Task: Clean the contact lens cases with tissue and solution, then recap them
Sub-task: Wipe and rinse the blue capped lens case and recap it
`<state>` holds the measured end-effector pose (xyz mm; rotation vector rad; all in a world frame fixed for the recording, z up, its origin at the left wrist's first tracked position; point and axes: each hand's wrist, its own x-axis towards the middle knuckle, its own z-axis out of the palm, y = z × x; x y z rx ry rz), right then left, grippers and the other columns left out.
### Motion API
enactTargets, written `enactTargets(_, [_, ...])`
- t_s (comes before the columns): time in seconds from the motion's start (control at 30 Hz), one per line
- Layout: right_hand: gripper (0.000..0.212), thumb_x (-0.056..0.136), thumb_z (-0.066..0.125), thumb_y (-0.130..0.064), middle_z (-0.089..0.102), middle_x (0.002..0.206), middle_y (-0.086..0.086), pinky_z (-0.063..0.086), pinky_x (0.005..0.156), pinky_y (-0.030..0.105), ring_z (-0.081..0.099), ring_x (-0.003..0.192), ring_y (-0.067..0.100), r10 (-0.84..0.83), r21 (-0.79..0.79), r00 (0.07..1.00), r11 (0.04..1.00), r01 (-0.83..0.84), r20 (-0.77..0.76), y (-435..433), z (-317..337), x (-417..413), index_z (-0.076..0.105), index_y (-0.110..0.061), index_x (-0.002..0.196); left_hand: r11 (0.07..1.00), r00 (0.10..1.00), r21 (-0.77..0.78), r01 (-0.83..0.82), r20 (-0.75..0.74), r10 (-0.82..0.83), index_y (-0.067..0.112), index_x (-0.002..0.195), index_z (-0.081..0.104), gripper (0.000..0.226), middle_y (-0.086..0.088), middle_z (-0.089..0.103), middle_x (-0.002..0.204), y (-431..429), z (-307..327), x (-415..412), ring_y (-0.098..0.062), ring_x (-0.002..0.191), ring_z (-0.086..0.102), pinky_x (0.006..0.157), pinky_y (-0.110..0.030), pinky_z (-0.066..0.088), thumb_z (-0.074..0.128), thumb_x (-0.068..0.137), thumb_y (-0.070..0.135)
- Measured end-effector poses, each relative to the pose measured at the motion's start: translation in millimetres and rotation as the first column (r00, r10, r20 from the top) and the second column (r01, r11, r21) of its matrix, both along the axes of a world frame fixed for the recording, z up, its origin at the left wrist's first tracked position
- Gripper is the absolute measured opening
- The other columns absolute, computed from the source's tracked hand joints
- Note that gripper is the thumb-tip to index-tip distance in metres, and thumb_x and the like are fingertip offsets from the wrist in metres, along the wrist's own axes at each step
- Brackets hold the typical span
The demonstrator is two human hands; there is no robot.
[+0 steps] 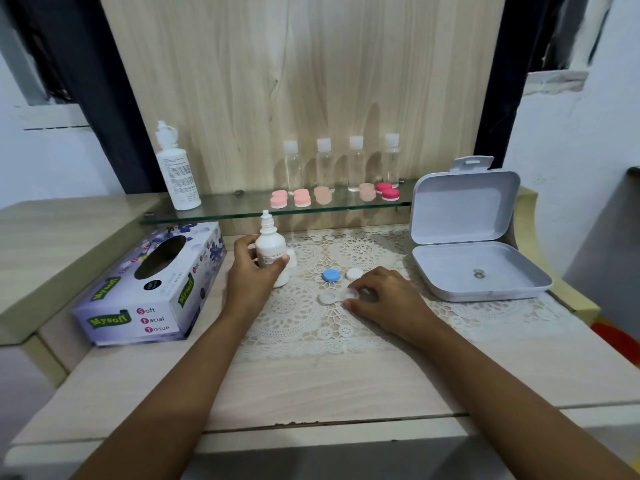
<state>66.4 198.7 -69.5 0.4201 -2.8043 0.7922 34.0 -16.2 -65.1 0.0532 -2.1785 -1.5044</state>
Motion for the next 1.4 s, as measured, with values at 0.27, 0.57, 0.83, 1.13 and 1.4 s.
enactTargets(0.27, [0.037, 0.082, 0.063, -0.045, 0.056, 0.114, -0.001, 0.037, 0.095, 0.034, 0.046, 0.112, 0.017, 0.002, 0.000, 1.000, 1.000, -0.002, 0.004, -0.1, 0.1, 0.7, 0.064, -0.025, 0.112, 1.000, 1.000, -0.009, 0.023, 0.017, -0.023, 0.021, 0.136, 0.035, 0.070, -0.004, 0.054, 0.126, -0.4, -2.7, 0.2, -0.019, 0.112, 0.053, 0.098, -0.041, 0.044, 0.074, 0.078, 0.022])
enactTargets(0.57, [0.037, 0.082, 0.062, -0.044, 0.056, 0.115, 0.001, 0.038, 0.094, 0.033, 0.046, 0.112, 0.018, 0.000, 0.011, 1.000, 1.000, 0.000, 0.007, -0.5, 1.6, 2.0, 0.064, -0.024, 0.113, 0.795, 0.821, -0.501, -0.343, -0.571, -0.005, 0.008, 0.122, 0.050, 0.044, -0.015, 0.051, 0.110, 17.1, 12.0, 29.4, -0.022, 0.104, 0.041, 0.092, -0.032, 0.033, 0.057, 0.086, 0.032])
enactTargets(0.83, [0.035, 0.082, 0.062, -0.044, 0.056, 0.113, -0.001, 0.038, 0.095, 0.037, 0.046, 0.111, 0.017, 0.000, -0.008, 1.000, 1.000, 0.000, 0.005, -0.6, 0.8, 1.8, 0.065, -0.025, 0.111, 0.769, 0.991, -0.627, 0.128, 0.052, -0.123, 0.013, 0.116, 0.063, 0.032, 0.000, 0.061, 0.106, 46.5, 21.9, 19.2, -0.011, 0.088, 0.055, 0.073, -0.021, 0.036, 0.059, 0.089, 0.030])
enactTargets(1.13, [0.037, 0.081, 0.063, -0.045, 0.057, 0.114, 0.000, 0.038, 0.097, 0.037, 0.046, 0.112, 0.019, -0.008, 0.003, 1.000, 1.000, 0.008, 0.016, -1.3, 1.2, -0.7, 0.064, -0.026, 0.113, 0.788, 0.930, -0.559, 0.258, 0.366, -0.045, 0.005, 0.088, 0.067, 0.031, -0.010, 0.068, 0.091, 61.3, 18.7, -8.2, -0.017, 0.075, 0.057, 0.061, -0.028, 0.040, 0.068, 0.081, 0.036])
enactTargets(1.4, [0.036, 0.081, 0.063, -0.045, 0.056, 0.116, 0.000, 0.037, 0.098, 0.038, 0.046, 0.114, 0.019, -0.014, 0.003, 1.000, 1.000, 0.014, 0.018, -1.7, 2.0, -0.5, 0.064, -0.026, 0.112, 0.883, 0.916, -0.375, 0.282, 0.380, -0.131, 0.010, 0.089, 0.069, 0.018, -0.003, 0.067, 0.082, 59.1, 23.3, -4.2, -0.009, 0.066, 0.056, 0.051, -0.022, 0.040, 0.072, 0.079, 0.023])
